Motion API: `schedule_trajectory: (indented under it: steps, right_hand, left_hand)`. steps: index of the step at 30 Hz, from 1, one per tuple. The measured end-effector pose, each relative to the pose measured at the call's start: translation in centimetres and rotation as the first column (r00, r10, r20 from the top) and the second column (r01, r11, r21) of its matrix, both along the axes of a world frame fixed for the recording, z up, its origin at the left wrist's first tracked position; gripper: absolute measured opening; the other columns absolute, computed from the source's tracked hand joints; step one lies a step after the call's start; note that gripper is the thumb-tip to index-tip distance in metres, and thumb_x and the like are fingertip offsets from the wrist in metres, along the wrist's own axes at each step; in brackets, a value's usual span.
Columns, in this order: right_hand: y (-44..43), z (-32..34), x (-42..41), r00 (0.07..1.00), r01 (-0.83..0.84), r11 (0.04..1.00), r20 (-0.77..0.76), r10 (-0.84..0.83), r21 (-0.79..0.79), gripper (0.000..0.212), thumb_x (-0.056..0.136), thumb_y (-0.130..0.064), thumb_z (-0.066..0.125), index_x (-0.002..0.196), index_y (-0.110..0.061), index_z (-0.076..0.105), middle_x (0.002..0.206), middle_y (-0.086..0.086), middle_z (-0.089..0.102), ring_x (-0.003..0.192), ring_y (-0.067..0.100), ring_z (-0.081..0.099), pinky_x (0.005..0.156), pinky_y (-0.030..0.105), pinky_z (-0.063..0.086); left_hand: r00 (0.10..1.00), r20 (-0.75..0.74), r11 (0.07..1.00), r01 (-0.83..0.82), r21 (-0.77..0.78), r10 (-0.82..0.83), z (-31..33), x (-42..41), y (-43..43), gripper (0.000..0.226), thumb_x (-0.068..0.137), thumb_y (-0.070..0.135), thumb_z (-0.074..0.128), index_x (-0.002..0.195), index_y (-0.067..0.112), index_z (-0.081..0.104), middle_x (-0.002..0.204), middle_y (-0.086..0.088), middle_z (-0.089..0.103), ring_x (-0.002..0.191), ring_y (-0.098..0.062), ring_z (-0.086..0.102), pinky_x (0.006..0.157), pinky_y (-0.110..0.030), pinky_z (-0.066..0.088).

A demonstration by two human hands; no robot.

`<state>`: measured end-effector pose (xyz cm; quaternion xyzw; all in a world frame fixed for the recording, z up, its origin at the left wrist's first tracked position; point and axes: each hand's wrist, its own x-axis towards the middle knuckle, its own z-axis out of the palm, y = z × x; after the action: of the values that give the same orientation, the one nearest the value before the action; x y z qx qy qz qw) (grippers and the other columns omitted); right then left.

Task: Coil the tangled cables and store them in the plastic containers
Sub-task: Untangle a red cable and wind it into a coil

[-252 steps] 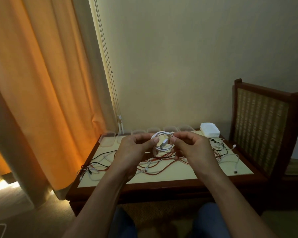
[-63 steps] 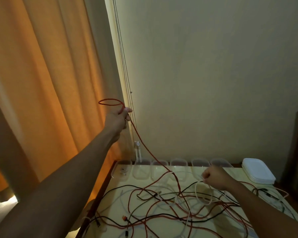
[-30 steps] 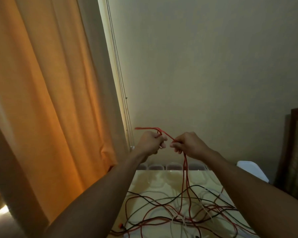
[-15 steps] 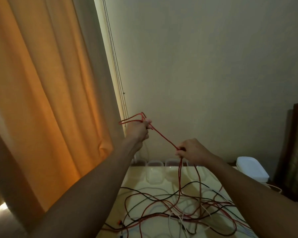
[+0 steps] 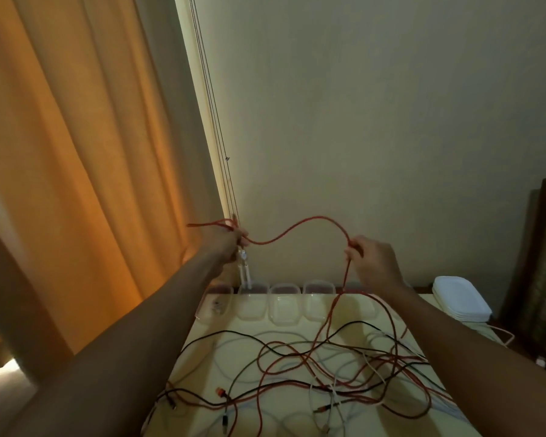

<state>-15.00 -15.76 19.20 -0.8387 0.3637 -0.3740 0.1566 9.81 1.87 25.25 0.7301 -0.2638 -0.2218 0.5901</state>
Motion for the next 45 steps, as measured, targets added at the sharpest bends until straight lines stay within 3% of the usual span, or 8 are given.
schedule_trajectory:
  steps: [3, 10, 14, 19, 26, 36, 41, 45]
  right_hand:
    - [0.5, 3.5, 0.5, 0.977, -0.093, 0.995, 0.193, 0.086, 0.026, 0.012, 0.098, -0.024, 0.065, 0.092, -0.018, 0.074, 0.075, -0.005, 0.071, 0.064, 0.006, 0.067, 0.065, 0.024, 0.056]
    - [1.6, 4.3, 1.3, 0.967, -0.202, 0.979, -0.162, 0.195, -0.032, 0.024, 0.095, -0.028, 0.069, 0.114, -0.016, 0.076, 0.089, 0.000, 0.077, 0.071, 0.001, 0.063, 0.068, 0.013, 0.045]
    - [2.2, 3.1, 1.1, 0.929, -0.310, 0.951, -0.215, 0.302, -0.003, 0.022, 0.092, -0.027, 0.073, 0.110, -0.016, 0.078, 0.096, 0.001, 0.078, 0.077, 0.003, 0.067, 0.079, 0.023, 0.056]
    - [2.3, 3.0, 1.3, 0.906, -0.346, 0.938, -0.258, 0.335, 0.002, 0.018, 0.092, -0.024, 0.073, 0.106, -0.017, 0.079, 0.099, -0.001, 0.078, 0.073, -0.005, 0.061, 0.073, 0.007, 0.045]
    - [2.2, 2.8, 0.8, 0.908, -0.342, 0.939, -0.251, 0.335, 0.016, 0.020, 0.090, -0.027, 0.075, 0.106, -0.017, 0.079, 0.103, -0.001, 0.078, 0.083, -0.002, 0.065, 0.076, 0.004, 0.041]
    - [2.3, 3.1, 0.2, 0.932, -0.311, 0.949, -0.178, 0.316, 0.054, 0.015, 0.085, -0.027, 0.079, 0.098, -0.019, 0.080, 0.084, -0.012, 0.072, 0.074, -0.006, 0.062, 0.067, 0.006, 0.042]
    - [2.3, 2.3, 0.2, 0.932, -0.310, 0.929, -0.129, 0.339, 0.202, 0.008, 0.089, -0.024, 0.077, 0.096, -0.022, 0.079, 0.087, -0.010, 0.073, 0.078, -0.002, 0.067, 0.071, 0.015, 0.053]
    - [1.6, -0.3, -1.4, 0.923, -0.280, 0.907, -0.171, 0.345, 0.315, 0.009, 0.093, -0.023, 0.071, 0.086, -0.024, 0.077, 0.074, -0.009, 0.070, 0.066, -0.004, 0.062, 0.060, 0.012, 0.043]
  left_hand:
    - [0.987, 0.083, 0.976, 0.124, 0.176, -0.141, -1.4, -2.2, -0.7, 0.017, 0.102, 0.019, 0.059, 0.102, 0.007, 0.071, 0.085, -0.006, 0.069, 0.063, -0.011, 0.048, 0.056, -0.023, 0.040]
    - [0.938, -0.209, 0.960, 0.280, -0.021, -0.278, -1.1, -7.3, -2.0, 0.035, 0.106, 0.031, 0.053, 0.112, 0.002, 0.071, 0.063, 0.003, 0.051, 0.050, -0.008, 0.038, 0.045, -0.022, 0.031]
    - [0.944, -0.086, 0.946, 0.322, 0.022, -0.319, -1.2, -8.1, -2.4, 0.050, 0.093, 0.055, 0.064, 0.106, 0.008, 0.075, 0.066, 0.003, 0.049, 0.054, -0.009, 0.040, 0.045, -0.022, 0.035]
    - [0.927, 0.139, 0.933, 0.331, 0.139, -0.349, -1.0, -8.4, -2.6, 0.043, 0.088, 0.048, 0.074, 0.080, 0.007, 0.067, 0.057, 0.005, 0.045, 0.051, -0.010, 0.039, 0.049, -0.023, 0.037]
    - [0.949, -0.052, 0.941, 0.314, 0.128, -0.310, 0.0, -8.6, -2.2, 0.062, 0.084, 0.073, 0.060, 0.096, 0.015, 0.079, 0.065, 0.003, 0.045, 0.059, -0.011, 0.039, 0.052, -0.024, 0.036]
    - [0.933, 0.057, 0.849, 0.297, 0.437, -0.355, -0.2, -8.4, -2.7, 0.028, 0.085, 0.035, 0.079, 0.091, 0.012, 0.065, 0.076, -0.003, 0.051, 0.061, -0.014, 0.043, 0.051, -0.025, 0.039]
    - [0.952, 0.088, 0.943, 0.272, 0.191, -0.292, 0.9, -7.8, -2.5, 0.025, 0.096, 0.028, 0.070, 0.077, 0.015, 0.059, 0.066, 0.000, 0.046, 0.059, -0.013, 0.040, 0.050, -0.026, 0.036]
    - [0.999, -0.018, 0.998, 0.050, -0.043, -0.051, 3.3, -4.6, -1.8, 0.036, 0.097, 0.036, 0.066, 0.118, 0.006, 0.068, 0.100, -0.011, 0.066, 0.079, -0.021, 0.055, 0.065, -0.031, 0.051]
